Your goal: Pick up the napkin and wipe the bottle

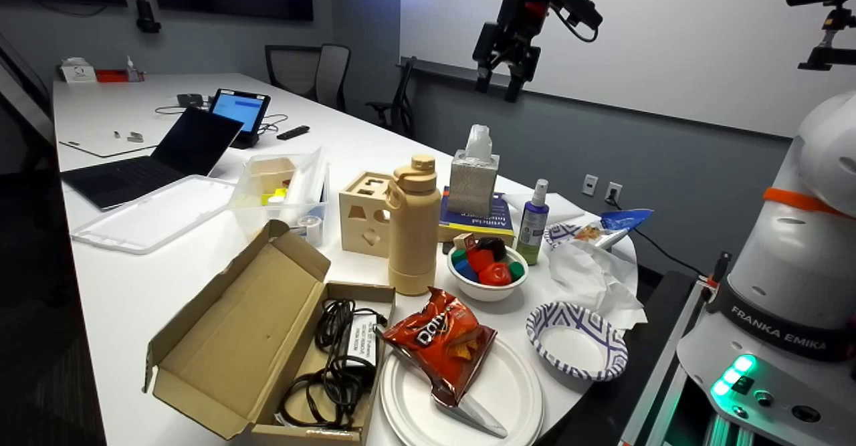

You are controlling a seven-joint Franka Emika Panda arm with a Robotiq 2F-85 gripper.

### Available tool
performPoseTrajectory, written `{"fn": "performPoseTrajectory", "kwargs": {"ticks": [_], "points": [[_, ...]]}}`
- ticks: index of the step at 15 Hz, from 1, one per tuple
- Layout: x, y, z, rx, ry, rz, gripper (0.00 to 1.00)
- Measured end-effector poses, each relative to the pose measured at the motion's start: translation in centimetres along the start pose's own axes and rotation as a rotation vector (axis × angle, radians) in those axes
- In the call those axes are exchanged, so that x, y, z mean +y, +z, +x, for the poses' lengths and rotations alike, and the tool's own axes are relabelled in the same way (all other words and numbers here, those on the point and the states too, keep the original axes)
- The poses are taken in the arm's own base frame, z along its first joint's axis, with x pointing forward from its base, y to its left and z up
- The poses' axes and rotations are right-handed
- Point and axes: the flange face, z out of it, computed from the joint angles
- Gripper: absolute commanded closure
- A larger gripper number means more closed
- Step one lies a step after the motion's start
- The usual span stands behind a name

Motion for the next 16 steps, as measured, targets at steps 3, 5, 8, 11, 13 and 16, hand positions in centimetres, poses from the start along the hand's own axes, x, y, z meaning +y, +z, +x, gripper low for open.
{"fn": "performPoseTrajectory", "kwargs": {"ticks": [3,5,8,11,13,16], "points": [[4.0,3.8,-0.1,0.039,0.163,-0.028,0.00],[6.5,5.8,-1.0,0.051,0.270,-0.048,0.00],[9.6,7.7,-3.2,0.040,0.432,-0.091,0.00],[11.6,8.4,-5.3,0.026,0.598,-0.132,0.00],[12.4,8.3,-6.7,0.028,0.703,-0.167,0.00],[13.2,8.5,-9.0,0.003,0.855,-0.215,0.00]]}}
